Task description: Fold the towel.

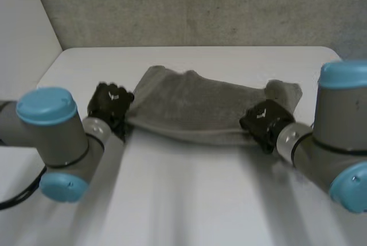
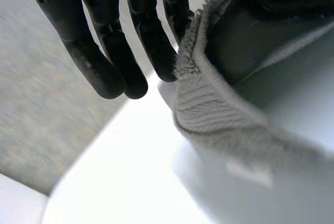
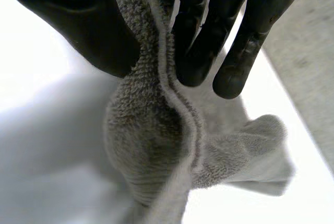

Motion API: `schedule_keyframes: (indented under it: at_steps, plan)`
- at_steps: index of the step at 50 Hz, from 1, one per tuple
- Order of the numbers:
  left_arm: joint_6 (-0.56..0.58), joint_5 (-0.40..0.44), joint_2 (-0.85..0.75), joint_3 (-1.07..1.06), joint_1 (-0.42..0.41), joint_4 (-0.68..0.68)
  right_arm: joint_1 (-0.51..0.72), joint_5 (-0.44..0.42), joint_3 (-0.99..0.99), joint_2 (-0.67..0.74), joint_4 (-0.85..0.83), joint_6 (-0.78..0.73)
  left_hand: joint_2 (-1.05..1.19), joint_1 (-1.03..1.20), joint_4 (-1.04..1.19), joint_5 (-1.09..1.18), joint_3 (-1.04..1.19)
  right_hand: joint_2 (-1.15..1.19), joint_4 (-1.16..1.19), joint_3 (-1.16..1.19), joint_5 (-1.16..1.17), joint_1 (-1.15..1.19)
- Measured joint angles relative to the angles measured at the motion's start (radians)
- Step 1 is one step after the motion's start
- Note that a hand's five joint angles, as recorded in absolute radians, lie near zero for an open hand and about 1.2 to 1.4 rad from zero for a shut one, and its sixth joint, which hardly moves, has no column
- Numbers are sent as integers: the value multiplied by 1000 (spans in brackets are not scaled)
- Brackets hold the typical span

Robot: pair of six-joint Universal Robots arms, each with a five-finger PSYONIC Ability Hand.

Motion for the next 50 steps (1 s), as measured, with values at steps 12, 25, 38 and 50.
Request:
schedule_keyframes:
  at_steps: [12, 25, 38, 50]
  plan:
    - [14, -4, 106, -130, 7, 18, -3, 24, 215, -15, -306, 5, 0, 0, 0, 0, 0, -913, -939, -948, -951, -936]
    - [-58, -2, 162, -167, 40, 35, -90, 27, 357, -76, -343, 20, 0, -1, 0, 0, 0, -892, -921, -926, -913, -902]
    - [-64, -2, 162, -192, 39, 35, -171, -7, 442, -104, -293, 21, 0, -1, 0, 0, 0, -197, -231, -235, -233, -253]
    - [-63, -4, 221, -205, 41, 27, -194, -12, 462, -303, -289, 21, 0, -1, 0, 0, 0, 153, 144, 141, 146, 139]
